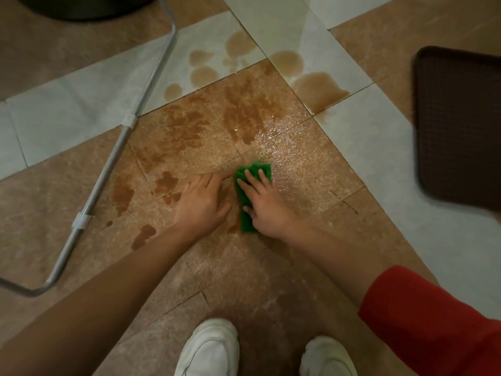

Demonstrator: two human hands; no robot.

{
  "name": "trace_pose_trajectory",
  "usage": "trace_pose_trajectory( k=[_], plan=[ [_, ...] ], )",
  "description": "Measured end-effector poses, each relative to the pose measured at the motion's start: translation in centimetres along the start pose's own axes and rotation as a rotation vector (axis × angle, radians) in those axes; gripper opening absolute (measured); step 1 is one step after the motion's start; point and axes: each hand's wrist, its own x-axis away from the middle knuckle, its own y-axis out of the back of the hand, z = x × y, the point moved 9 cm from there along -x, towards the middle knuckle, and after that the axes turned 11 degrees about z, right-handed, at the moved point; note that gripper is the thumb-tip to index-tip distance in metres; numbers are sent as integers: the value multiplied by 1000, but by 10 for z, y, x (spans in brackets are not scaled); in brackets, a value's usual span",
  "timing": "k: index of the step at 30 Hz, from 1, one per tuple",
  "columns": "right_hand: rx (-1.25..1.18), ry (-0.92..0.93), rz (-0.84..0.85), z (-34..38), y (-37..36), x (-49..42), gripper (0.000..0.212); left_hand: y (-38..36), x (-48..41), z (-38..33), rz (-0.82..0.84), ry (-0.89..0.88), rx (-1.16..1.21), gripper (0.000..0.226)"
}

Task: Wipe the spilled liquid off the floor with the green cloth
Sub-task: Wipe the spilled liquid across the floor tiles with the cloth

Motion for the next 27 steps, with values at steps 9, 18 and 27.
trace_pose_trajectory(
  k=[9, 18, 27],
  plan=[
    [17, -41, 7, -24, -11, 21, 63, -5, 1, -13, 25, -13, 0, 53],
    [54, 88, 63, 12, -36, 25, 64, 2, 4, -16, -42, -47, -3, 50],
    [318, 286, 207, 32, -48, 18, 64, 10, 11, 0, -44, 25, 4, 49]
  ],
)
